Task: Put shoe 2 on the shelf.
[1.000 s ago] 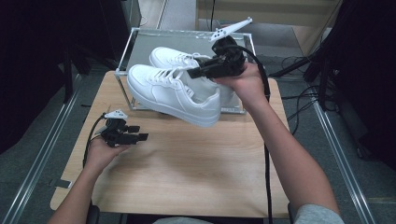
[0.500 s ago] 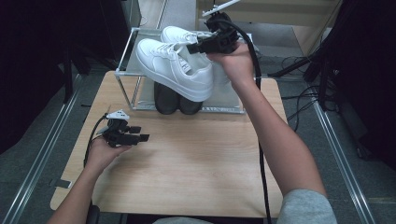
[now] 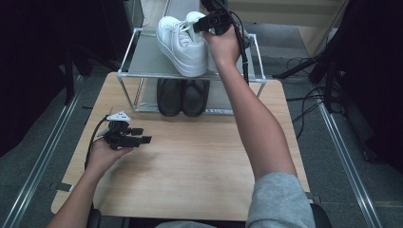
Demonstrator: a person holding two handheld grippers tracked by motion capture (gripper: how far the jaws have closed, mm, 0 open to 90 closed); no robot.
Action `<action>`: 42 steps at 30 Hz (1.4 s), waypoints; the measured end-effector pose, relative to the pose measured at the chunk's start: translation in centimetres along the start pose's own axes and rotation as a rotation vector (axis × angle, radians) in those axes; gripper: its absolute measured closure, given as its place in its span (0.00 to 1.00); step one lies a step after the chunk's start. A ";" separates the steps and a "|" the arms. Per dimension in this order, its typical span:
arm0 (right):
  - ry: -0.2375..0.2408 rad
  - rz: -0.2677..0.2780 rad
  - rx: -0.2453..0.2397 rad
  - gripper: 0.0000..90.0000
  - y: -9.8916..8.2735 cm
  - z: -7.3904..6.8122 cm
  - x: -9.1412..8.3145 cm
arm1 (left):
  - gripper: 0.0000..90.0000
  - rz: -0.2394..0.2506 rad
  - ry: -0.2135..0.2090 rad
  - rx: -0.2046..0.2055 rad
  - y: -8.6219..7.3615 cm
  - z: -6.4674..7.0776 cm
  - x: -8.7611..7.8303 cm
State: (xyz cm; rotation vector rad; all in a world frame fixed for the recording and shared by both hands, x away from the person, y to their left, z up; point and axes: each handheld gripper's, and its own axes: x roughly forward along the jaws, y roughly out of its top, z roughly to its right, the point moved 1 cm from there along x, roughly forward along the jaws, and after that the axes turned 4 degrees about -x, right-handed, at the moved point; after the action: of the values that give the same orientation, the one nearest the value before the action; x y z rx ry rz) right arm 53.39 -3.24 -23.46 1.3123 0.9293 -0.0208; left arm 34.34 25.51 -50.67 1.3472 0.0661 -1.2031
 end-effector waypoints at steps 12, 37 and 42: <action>-0.228 -0.027 0.124 0.84 1.2 -0.3 3.4 | 0.45 -0.010 -0.011 0.002 0.0 -0.1 0.4; -0.294 -0.064 0.200 0.78 -0.4 -2.4 7.5 | 0.46 -0.026 -0.014 0.020 0.1 0.1 0.4; -0.277 -0.068 0.183 0.75 -0.5 -2.3 7.4 | 0.46 -0.026 -0.016 0.020 0.2 0.1 0.5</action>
State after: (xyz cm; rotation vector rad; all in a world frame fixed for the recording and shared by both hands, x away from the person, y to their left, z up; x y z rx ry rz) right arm 56.69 1.99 -28.16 1.4039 0.7463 -0.3392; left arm 34.61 25.12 -50.83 1.3571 0.0608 -1.2393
